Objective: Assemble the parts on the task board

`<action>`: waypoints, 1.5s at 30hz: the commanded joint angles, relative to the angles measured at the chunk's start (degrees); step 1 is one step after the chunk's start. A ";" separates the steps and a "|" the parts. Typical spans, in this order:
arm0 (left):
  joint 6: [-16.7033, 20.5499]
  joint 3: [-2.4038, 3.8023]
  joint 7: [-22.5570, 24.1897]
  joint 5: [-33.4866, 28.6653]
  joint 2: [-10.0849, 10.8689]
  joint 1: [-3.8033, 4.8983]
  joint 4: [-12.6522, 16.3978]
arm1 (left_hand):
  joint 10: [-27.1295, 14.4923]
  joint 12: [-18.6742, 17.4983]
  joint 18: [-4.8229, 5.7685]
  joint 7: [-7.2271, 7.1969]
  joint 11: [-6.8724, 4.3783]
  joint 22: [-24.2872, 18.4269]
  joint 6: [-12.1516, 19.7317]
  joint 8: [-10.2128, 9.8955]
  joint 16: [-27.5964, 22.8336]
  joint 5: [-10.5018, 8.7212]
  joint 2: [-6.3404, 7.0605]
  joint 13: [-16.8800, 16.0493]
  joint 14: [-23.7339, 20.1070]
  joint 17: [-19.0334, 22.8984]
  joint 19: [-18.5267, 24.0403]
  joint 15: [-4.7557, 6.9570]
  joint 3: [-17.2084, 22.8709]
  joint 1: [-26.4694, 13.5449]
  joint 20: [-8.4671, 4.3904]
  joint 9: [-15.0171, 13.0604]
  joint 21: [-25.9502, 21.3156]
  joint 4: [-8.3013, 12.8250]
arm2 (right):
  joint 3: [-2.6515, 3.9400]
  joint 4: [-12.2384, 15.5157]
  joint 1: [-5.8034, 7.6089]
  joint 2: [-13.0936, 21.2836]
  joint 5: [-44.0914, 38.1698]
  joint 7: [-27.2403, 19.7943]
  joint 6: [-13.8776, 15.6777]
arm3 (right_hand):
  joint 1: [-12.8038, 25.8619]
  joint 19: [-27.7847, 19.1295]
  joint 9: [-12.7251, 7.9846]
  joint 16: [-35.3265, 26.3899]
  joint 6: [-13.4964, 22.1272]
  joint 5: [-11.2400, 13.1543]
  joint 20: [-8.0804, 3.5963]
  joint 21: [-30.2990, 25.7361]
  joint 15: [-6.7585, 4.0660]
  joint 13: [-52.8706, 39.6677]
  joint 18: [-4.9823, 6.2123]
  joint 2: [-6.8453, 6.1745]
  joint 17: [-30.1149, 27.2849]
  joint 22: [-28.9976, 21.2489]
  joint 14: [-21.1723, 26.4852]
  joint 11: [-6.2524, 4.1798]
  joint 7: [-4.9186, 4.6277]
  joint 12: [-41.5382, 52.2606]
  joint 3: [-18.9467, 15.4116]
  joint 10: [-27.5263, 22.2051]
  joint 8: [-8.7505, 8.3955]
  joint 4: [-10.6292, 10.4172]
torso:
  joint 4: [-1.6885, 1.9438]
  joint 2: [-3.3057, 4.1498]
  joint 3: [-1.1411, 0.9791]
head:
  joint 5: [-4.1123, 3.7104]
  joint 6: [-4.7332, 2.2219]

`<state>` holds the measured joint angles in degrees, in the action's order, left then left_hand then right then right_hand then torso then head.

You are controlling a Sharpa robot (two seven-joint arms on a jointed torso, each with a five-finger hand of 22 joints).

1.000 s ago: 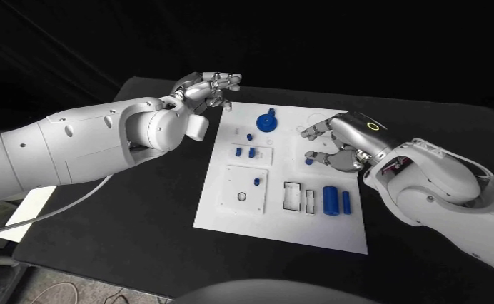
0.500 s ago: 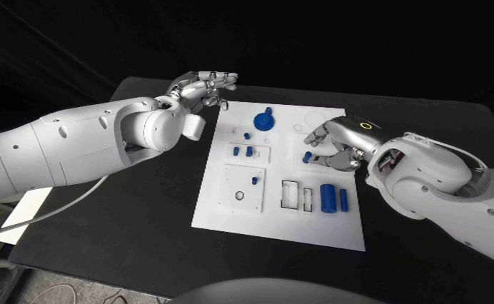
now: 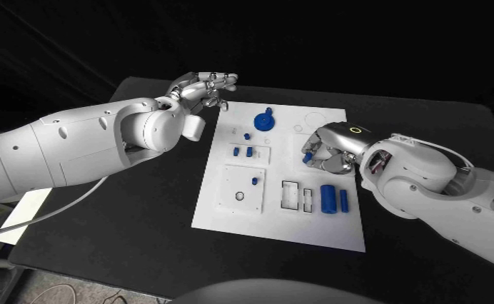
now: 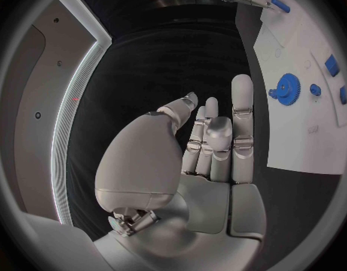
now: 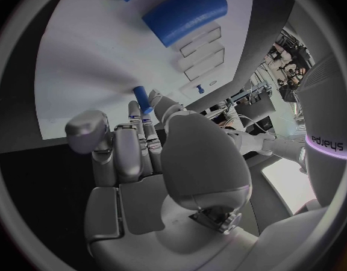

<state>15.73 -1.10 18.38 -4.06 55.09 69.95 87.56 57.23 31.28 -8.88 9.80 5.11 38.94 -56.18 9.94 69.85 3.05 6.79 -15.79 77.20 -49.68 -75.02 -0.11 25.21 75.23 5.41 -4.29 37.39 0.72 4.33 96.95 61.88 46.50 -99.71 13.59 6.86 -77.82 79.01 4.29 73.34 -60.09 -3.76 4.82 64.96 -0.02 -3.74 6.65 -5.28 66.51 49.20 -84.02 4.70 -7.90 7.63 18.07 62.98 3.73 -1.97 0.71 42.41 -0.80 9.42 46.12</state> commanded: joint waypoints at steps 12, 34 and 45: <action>-1.19 0.03 0.32 0.36 -0.03 0.05 0.12 | -0.33 0.30 -1.17 0.09 -0.03 0.02 0.45 0.26 0.11 0.12 -0.14 -0.10 -0.30 -0.02 -0.08 -0.08 -0.12 0.47 0.32 -0.01 -0.04 0.43 | -0.04 0.17 -0.23 -0.60 -1.69 -0.11 0.38 | -1.39 1.04 0.60 1.41 -3.79 0.21 -0.54 0.56 -1.29 -0.36 0.43 1.93 1.11 1.17 -2.32 -1.03 0.41 0.10 3.94 5.85 1.00 0.30 | -0.10 -0.02 -0.07 | 0.26 0.08; -1.21 0.03 0.25 0.36 -0.01 0.04 0.02 | -0.33 0.30 -1.17 0.09 -0.03 0.02 0.45 0.26 0.11 0.12 -0.14 -0.10 -0.30 -0.02 -0.08 -0.08 -0.12 0.47 0.32 -0.01 -0.04 0.43 | -0.03 1.85 -0.29 0.05 -3.45 0.28 5.93 | -2.29 1.68 1.62 2.65 -6.48 0.84 -1.29 1.73 -1.92 -0.71 0.08 3.38 2.54 2.89 -2.56 -1.73 0.89 -0.94 7.34 9.13 1.86 1.66 | -0.04 -0.06 0.00 | 0.15 0.21; -1.21 0.03 0.06 0.36 0.08 0.04 0.04 | -0.33 0.30 -1.17 0.09 -0.03 0.02 0.45 0.26 0.11 0.12 -0.14 -0.10 -0.30 -0.02 -0.08 -0.08 -0.12 0.47 0.32 -0.01 -0.04 0.43 | 0.09 4.91 -0.11 2.29 -1.97 0.35 6.19 | -1.77 1.67 1.71 2.64 -6.53 0.87 -1.26 1.74 -1.85 -0.69 0.07 2.90 2.48 2.89 -2.53 -1.67 0.87 -1.31 7.34 9.22 1.80 1.64 | -0.04 -0.04 -0.02 | 0.25 0.23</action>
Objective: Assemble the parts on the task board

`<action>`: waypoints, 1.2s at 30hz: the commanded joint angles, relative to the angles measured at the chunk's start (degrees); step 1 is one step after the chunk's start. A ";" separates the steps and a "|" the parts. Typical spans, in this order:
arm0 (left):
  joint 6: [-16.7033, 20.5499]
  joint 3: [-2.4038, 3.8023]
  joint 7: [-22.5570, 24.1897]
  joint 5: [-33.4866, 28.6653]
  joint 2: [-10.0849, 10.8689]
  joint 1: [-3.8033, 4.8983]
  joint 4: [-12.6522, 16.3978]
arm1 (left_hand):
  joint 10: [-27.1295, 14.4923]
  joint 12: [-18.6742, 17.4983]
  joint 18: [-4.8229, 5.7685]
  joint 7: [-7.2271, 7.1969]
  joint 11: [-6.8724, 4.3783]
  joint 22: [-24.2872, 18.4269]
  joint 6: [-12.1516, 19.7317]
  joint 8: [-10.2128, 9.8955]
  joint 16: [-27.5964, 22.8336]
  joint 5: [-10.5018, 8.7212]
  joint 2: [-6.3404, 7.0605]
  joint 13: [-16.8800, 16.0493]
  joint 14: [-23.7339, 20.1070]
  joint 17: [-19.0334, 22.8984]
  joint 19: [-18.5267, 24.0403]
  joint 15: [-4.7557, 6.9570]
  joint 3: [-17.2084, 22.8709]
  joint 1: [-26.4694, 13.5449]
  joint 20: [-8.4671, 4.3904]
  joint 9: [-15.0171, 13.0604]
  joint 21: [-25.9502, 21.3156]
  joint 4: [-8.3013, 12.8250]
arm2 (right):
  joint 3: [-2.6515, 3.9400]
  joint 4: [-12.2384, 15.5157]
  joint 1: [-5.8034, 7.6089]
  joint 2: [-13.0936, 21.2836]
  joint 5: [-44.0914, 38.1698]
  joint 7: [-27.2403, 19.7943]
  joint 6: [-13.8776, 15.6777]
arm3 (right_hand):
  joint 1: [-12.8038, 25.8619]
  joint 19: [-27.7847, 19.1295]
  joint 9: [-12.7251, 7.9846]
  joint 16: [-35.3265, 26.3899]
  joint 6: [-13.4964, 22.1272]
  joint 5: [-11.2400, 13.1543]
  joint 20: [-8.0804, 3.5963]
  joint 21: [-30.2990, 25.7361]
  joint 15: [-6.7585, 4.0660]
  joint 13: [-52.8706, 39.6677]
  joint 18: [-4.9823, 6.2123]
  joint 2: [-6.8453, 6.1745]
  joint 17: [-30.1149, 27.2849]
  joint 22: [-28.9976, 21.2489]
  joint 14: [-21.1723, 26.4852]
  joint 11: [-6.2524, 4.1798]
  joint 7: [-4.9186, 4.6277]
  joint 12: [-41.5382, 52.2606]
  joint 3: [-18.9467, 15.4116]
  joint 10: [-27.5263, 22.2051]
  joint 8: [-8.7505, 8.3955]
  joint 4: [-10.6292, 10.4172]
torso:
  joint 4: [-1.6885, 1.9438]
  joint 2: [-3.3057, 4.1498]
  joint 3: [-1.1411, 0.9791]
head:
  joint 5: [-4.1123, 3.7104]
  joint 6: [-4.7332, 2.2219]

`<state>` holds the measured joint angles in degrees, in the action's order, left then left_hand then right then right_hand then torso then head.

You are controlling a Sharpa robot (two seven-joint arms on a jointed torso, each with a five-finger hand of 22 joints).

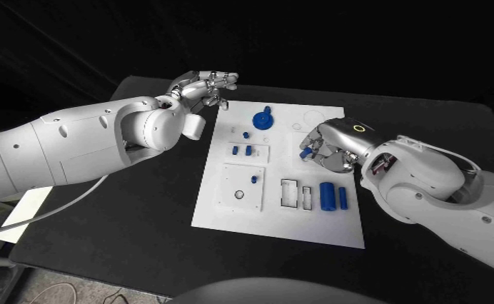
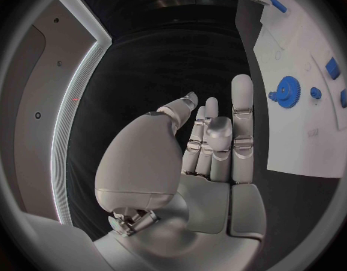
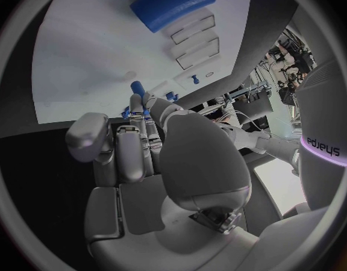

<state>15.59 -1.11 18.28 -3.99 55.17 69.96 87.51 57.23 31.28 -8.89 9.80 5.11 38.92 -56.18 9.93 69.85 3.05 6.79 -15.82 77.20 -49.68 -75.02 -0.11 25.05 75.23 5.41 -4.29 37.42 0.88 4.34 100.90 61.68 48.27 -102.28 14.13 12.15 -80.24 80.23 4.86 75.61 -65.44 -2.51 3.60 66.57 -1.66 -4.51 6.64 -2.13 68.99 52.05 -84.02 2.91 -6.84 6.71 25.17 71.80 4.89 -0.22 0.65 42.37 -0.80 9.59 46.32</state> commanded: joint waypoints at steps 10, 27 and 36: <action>-1.11 0.03 0.08 0.29 -0.02 0.04 0.04 | -0.45 0.44 -1.19 0.13 0.01 -0.12 0.55 0.35 0.06 0.11 -0.11 -0.06 -0.35 0.16 -0.02 -0.11 -0.03 0.33 0.34 -0.01 -0.24 0.24 | 0.45 6.30 0.60 1.60 2.73 -0.48 1.41 | 0.90 0.47 1.18 0.43 -1.22 -0.37 -0.03 0.21 -0.21 0.06 0.05 -0.42 0.08 0.16 -2.53 0.11 -0.16 -0.54 0.23 0.49 0.62 -0.16 | -0.12 0.00 -0.03 | 0.41 0.00; -1.12 0.03 0.06 0.29 -0.61 0.04 -0.01 | -0.45 0.44 -1.19 0.13 0.01 -0.12 0.55 0.35 0.06 0.11 -0.11 -0.06 -0.35 0.16 -0.02 -0.11 -0.03 0.33 0.34 -0.01 -0.24 0.24 | -0.99 5.86 -1.85 -8.16 2.16 -2.92 0.49 | 1.06 0.42 1.20 0.33 -1.20 -0.38 -0.02 0.10 -0.20 0.07 0.08 -0.46 -0.07 -0.01 -2.49 0.11 -0.17 -0.66 0.24 0.52 0.58 -0.20 | 0.12 0.05 0.02 | 4.30 1.31; -1.16 0.03 0.09 0.29 -0.88 0.04 0.00 | -0.64 0.59 -1.20 0.18 0.07 -0.19 0.71 0.43 0.03 0.11 -0.07 -0.05 -0.41 0.28 0.02 -0.16 -0.13 0.12 0.37 -0.01 -0.34 0.19 | -2.02 3.04 -4.04 -11.80 0.58 -4.13 0.00 | 1.07 0.38 1.20 0.26 -1.12 -0.40 -0.02 0.01 -0.20 0.08 0.11 -0.44 -0.17 -0.15 -2.46 0.12 -0.18 -0.78 0.32 0.49 0.51 -0.16 | 0.05 0.02 0.03 | 5.53 1.93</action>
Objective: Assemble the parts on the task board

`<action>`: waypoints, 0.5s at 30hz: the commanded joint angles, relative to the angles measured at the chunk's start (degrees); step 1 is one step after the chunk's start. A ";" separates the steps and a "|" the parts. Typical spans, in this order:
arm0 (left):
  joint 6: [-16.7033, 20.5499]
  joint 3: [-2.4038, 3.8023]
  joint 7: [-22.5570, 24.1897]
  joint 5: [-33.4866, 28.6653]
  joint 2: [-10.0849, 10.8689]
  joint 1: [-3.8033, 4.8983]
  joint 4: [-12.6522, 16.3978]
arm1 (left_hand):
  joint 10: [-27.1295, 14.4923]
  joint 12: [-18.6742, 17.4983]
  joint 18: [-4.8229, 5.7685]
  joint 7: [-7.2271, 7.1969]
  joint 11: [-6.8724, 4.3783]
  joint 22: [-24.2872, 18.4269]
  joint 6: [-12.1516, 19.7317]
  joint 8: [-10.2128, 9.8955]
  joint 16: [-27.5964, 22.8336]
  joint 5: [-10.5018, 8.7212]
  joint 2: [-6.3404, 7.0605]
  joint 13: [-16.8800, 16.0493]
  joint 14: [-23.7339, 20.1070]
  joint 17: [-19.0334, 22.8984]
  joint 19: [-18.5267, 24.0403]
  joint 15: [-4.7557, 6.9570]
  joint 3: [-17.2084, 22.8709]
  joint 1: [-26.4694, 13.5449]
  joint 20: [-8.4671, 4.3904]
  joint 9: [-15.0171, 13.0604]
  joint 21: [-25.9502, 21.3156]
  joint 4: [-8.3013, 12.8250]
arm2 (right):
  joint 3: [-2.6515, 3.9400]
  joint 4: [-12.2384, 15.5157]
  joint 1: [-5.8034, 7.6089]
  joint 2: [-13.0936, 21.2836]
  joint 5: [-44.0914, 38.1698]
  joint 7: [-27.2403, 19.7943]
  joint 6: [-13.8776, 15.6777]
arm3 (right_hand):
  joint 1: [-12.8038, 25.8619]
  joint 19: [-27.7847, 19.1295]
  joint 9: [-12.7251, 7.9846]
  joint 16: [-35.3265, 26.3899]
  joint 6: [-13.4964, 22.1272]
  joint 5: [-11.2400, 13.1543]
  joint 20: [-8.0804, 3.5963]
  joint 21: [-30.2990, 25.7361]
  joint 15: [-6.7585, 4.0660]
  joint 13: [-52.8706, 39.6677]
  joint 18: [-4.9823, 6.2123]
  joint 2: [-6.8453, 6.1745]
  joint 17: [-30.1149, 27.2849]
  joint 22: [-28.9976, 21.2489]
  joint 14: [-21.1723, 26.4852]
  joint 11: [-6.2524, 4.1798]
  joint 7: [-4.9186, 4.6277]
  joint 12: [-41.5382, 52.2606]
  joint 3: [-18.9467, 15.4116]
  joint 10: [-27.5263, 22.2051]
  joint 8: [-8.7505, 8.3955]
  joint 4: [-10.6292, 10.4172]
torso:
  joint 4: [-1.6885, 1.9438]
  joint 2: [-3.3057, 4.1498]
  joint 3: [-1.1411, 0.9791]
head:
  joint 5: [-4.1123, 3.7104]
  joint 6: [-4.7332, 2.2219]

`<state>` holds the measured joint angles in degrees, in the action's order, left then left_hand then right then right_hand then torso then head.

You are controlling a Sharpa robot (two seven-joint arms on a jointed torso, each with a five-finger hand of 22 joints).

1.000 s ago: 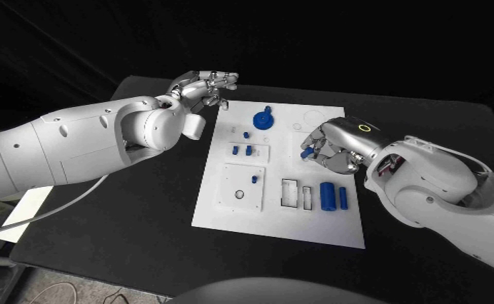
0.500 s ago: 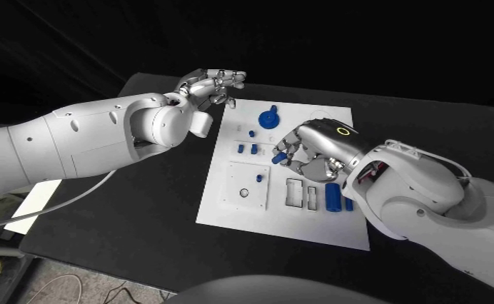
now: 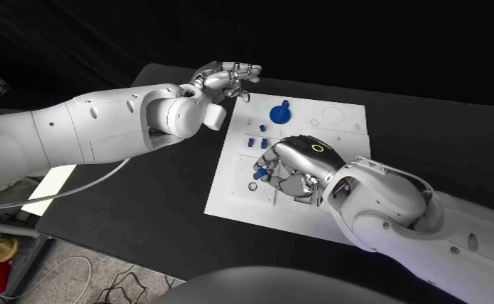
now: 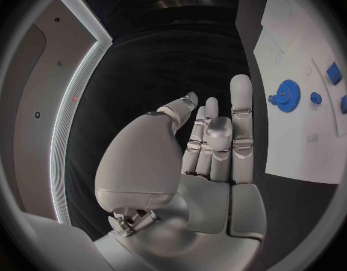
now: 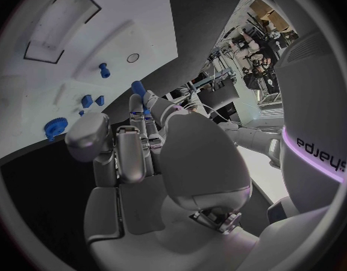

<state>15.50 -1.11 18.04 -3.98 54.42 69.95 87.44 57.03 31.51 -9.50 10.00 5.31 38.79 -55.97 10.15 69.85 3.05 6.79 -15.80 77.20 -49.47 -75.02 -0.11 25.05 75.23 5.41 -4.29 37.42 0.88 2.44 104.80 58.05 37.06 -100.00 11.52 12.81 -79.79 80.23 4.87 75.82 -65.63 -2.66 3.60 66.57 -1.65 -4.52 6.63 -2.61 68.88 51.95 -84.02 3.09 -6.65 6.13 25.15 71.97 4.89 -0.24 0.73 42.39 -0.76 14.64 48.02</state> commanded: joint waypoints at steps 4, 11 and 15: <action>-1.14 0.03 0.34 0.28 -0.26 0.04 0.08 | -0.44 0.36 -0.58 -0.02 -0.13 -0.07 0.51 0.21 0.03 0.11 -0.07 -0.06 -0.42 0.07 0.02 -0.16 -0.14 0.12 0.37 -0.01 -0.34 0.19 | -0.37 -2.58 -1.28 -1.87 -2.00 -1.97 -0.71 | 0.60 0.38 1.20 0.05 -0.90 -0.24 -0.02 0.01 -0.20 0.10 0.11 0.05 -0.07 -0.04 -2.46 -0.06 -0.37 -0.25 0.37 0.31 0.49 -0.13 | 0.02 0.02 -0.02 | 0.89 0.51; -1.22 0.03 0.31 0.28 -0.40 0.05 0.02 | -0.44 0.36 -0.58 -0.02 -0.13 -0.07 0.51 0.21 0.03 0.11 -0.07 -0.06 -0.42 0.07 0.02 -0.16 -0.14 0.12 0.37 -0.01 -0.34 0.19 | -0.52 -4.48 -1.98 -3.28 -2.34 -2.20 -1.20 | 0.59 0.36 1.20 0.05 -0.85 -0.26 -0.01 -0.03 -0.20 0.11 0.13 0.05 -0.08 -0.10 -2.45 -0.05 -0.39 -0.33 0.43 0.28 0.44 -0.08 | -0.03 -0.04 -0.02 | 1.03 0.92; -1.38 0.03 0.27 0.28 -0.44 0.05 0.04 | -0.49 0.41 -0.59 -0.01 -0.12 -0.13 0.56 0.24 0.02 0.11 -0.04 -0.06 -0.44 0.13 0.05 -0.17 -0.19 0.04 0.39 -0.01 -0.42 0.17 | -0.68 -5.64 -2.12 -3.92 -2.93 -1.98 -1.36 | 0.59 0.34 1.20 0.02 -0.80 -0.26 -0.01 -0.05 -0.19 0.11 0.13 0.05 -0.12 -0.14 -2.43 -0.04 -0.41 -0.39 0.46 0.26 0.40 -0.05 | -0.04 -0.01 0.06 | 1.10 0.90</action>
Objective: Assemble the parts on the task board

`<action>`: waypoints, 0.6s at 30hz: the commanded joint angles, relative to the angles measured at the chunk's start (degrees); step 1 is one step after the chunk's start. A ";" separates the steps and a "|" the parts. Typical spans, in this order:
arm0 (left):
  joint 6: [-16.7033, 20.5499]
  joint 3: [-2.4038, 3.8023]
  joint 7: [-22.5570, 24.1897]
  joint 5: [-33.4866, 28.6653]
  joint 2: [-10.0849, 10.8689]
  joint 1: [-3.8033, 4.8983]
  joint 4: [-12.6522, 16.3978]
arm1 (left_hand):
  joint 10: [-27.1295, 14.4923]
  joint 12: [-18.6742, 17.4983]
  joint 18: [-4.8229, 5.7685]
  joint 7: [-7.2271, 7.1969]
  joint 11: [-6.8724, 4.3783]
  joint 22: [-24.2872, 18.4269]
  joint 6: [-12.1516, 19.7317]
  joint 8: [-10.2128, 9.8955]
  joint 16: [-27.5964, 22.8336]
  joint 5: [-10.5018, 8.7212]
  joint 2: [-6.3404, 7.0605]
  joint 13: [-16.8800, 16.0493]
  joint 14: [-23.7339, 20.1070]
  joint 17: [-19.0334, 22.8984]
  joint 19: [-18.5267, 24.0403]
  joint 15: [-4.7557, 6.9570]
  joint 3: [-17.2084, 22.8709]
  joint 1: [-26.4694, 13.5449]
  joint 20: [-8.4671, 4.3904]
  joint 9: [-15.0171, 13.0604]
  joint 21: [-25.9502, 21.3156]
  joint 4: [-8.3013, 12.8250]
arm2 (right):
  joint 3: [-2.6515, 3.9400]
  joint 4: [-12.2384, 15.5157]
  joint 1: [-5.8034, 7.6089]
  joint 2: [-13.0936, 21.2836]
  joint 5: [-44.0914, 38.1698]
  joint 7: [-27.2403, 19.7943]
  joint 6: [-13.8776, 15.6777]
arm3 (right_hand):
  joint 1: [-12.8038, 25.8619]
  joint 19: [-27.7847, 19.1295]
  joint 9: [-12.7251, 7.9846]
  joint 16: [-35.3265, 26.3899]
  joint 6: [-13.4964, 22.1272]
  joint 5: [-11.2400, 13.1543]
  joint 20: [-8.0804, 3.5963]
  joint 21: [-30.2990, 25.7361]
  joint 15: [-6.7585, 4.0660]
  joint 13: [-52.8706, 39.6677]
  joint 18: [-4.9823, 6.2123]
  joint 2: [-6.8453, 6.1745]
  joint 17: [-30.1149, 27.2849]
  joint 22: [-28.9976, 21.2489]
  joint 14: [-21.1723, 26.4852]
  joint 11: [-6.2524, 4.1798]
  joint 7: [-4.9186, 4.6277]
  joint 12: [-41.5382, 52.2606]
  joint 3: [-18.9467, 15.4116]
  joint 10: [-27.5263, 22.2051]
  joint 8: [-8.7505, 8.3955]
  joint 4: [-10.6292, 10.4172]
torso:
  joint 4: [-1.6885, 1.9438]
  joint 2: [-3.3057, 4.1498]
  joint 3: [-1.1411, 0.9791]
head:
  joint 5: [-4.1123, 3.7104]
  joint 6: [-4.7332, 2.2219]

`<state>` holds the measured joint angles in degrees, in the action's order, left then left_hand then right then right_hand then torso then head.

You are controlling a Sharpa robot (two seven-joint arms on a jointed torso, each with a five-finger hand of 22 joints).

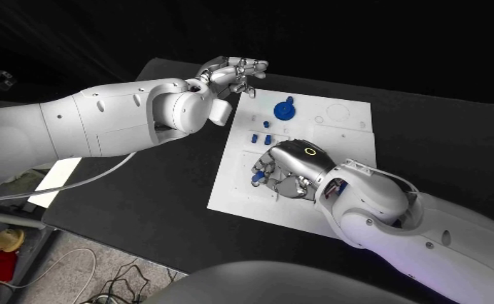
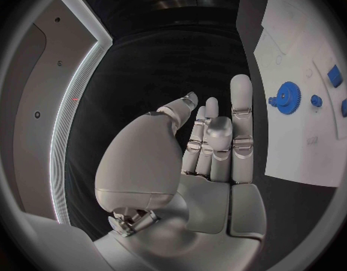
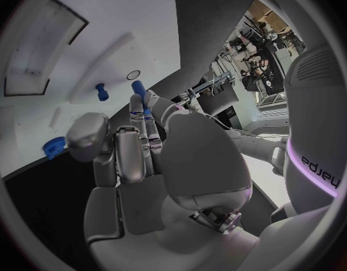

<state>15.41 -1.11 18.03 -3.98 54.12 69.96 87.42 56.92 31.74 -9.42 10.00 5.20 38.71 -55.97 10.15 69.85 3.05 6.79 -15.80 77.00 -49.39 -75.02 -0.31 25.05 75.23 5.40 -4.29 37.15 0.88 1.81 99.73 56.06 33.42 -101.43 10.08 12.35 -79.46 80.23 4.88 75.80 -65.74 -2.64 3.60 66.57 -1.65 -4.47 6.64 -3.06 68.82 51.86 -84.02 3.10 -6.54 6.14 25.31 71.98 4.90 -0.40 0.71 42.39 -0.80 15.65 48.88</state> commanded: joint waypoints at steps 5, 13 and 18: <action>-1.39 0.03 0.22 0.28 -0.12 0.05 0.08 | -0.40 0.22 -0.67 0.00 0.00 -0.02 0.58 0.26 0.02 0.10 -0.03 -0.06 -0.25 0.05 0.05 0.02 -0.22 -0.01 0.39 -0.01 -0.13 0.15 | -0.18 -1.36 -0.27 -0.77 -1.82 -0.38 -1.28 | 0.27 0.34 1.19 0.04 -0.69 -0.28 -0.01 -0.05 -0.19 0.07 0.13 0.50 -0.06 -0.05 -2.43 -0.04 -0.52 -0.40 0.31 0.26 0.40 0.11 | -0.01 -0.01 0.03 | 0.25 0.25; -1.44 0.03 0.20 0.28 -0.03 0.05 0.14 | -0.40 0.22 -0.67 0.00 0.00 -0.02 0.58 0.26 0.02 0.10 -0.03 -0.06 -0.25 0.05 0.05 0.02 -0.22 -0.01 0.39 -0.01 -0.13 0.15 | -0.28 -1.83 -0.32 -1.05 -1.88 -0.37 -2.20 | 0.27 0.34 1.19 0.04 -0.69 -0.28 -0.01 -0.05 -0.19 0.07 0.13 0.50 -0.06 -0.05 -2.43 -0.04 -0.52 -0.40 0.31 0.26 0.40 0.11 | -0.10 -0.10 0.03 | 0.67 0.54; -1.42 0.03 0.21 0.28 0.02 0.06 0.14 | -0.40 0.22 -0.67 0.00 0.00 -0.02 0.58 0.26 0.02 0.10 -0.03 -0.06 -0.25 0.05 0.05 0.02 -0.22 -0.01 0.39 -0.01 -0.13 0.15 | -0.34 -1.78 -0.32 -1.06 -1.79 -0.40 -2.66 | 0.30 0.35 1.19 0.06 -0.66 -0.27 -0.01 -0.01 -0.18 0.07 0.12 0.50 -0.03 0.02 -2.43 -0.02 -0.55 -0.46 0.34 0.26 0.37 0.12 | -0.05 -0.08 0.00 | 0.67 0.65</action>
<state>15.15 -1.10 17.97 -3.96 54.17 69.96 87.46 56.82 31.74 -9.39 10.00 5.10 38.71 -55.97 10.15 69.85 3.05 6.79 -15.80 77.00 -49.39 -75.02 -0.31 25.05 75.23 5.41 -4.29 37.15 0.88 1.54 98.00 55.83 32.40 -102.48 9.89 11.18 -79.31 80.23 4.90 75.79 -65.73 -2.61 3.60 66.57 -1.65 -4.48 6.64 -3.20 68.81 51.86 -84.02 3.11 -6.56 5.92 25.31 71.98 4.90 -0.39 0.65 42.29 -0.76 16.27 49.50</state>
